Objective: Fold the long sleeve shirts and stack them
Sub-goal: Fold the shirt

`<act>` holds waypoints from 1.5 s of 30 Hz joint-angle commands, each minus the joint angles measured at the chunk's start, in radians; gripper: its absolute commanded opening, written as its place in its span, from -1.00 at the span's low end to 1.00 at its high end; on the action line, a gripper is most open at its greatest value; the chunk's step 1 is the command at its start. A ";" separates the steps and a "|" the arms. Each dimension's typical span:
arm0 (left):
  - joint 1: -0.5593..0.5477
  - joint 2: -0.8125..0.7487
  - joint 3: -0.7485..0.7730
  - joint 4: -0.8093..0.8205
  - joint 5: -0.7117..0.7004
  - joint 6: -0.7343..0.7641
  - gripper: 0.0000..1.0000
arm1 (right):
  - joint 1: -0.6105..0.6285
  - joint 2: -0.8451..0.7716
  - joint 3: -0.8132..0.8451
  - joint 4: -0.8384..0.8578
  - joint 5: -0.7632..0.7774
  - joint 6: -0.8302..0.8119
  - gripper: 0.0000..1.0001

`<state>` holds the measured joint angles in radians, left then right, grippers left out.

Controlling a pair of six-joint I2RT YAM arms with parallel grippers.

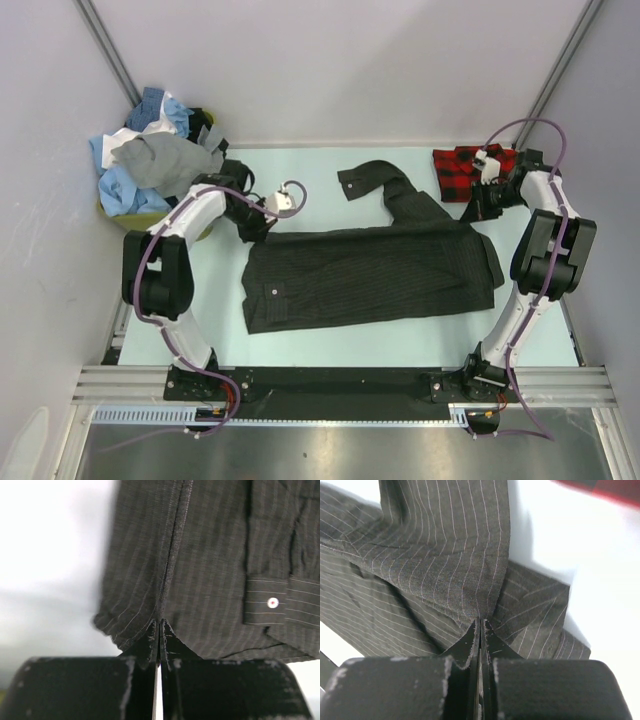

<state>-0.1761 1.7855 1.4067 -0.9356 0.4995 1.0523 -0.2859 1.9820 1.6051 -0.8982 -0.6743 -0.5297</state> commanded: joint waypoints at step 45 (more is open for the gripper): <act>-0.065 -0.315 -0.046 0.441 -0.178 -0.529 0.99 | 0.283 0.461 0.577 0.524 0.110 0.313 0.41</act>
<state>-0.2401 1.4021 1.3201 -0.4679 0.3565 0.5877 -0.0044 2.2749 2.0029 -0.5167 -0.5842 -0.3504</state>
